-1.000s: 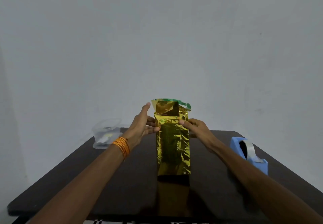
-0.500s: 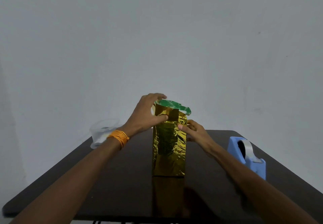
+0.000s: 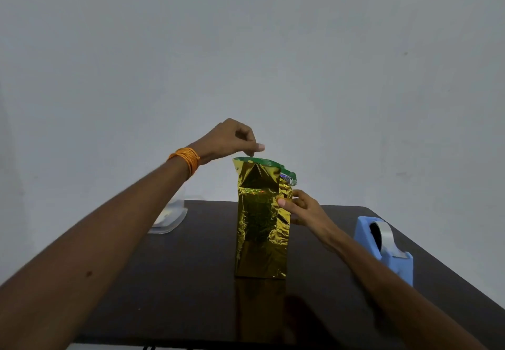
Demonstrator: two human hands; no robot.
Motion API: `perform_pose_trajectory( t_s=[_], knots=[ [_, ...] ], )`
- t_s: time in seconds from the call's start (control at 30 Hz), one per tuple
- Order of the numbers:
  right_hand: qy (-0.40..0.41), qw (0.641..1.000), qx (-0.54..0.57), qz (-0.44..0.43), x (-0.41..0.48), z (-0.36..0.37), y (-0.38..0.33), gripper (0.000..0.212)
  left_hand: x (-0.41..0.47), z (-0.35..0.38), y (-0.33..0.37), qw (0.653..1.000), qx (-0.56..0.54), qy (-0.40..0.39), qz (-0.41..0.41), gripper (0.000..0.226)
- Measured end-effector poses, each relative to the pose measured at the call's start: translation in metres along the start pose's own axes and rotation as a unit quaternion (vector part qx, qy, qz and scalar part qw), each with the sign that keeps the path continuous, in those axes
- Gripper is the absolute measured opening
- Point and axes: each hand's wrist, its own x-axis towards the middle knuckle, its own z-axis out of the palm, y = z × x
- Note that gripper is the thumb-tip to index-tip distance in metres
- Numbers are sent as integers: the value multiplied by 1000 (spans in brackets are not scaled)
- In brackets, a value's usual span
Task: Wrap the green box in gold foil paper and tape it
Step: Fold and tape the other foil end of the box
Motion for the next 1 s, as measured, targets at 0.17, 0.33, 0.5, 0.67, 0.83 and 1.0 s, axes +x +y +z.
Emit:
perform_pose_trajectory(
  t_s=[0.17, 0.33, 0.5, 0.67, 0.83, 1.0],
  knots=[
    [9, 1000, -3, -8, 0, 1, -5, 66, -4, 37, 19, 994, 92, -9, 57, 39],
    [113, 989, 77, 47, 7, -29, -36, 54, -1, 44, 19, 978, 186, -81, 41, 60],
    [64, 991, -89, 76, 26, -40, -83, 45, 4, 44, 10, 953, 271, -137, 7, 56],
    [43, 959, -270, 71, 43, -25, -115, 18, 9, 50, 0, 955, 266, -131, -10, 50],
    [81, 953, -282, 69, 64, -29, -141, 7, 11, 43, -1, 959, 242, -148, -20, 47],
    [133, 968, -211, 27, 79, -44, -155, 16, 14, 43, 1, 961, 232, -151, -17, 49]
  ],
)
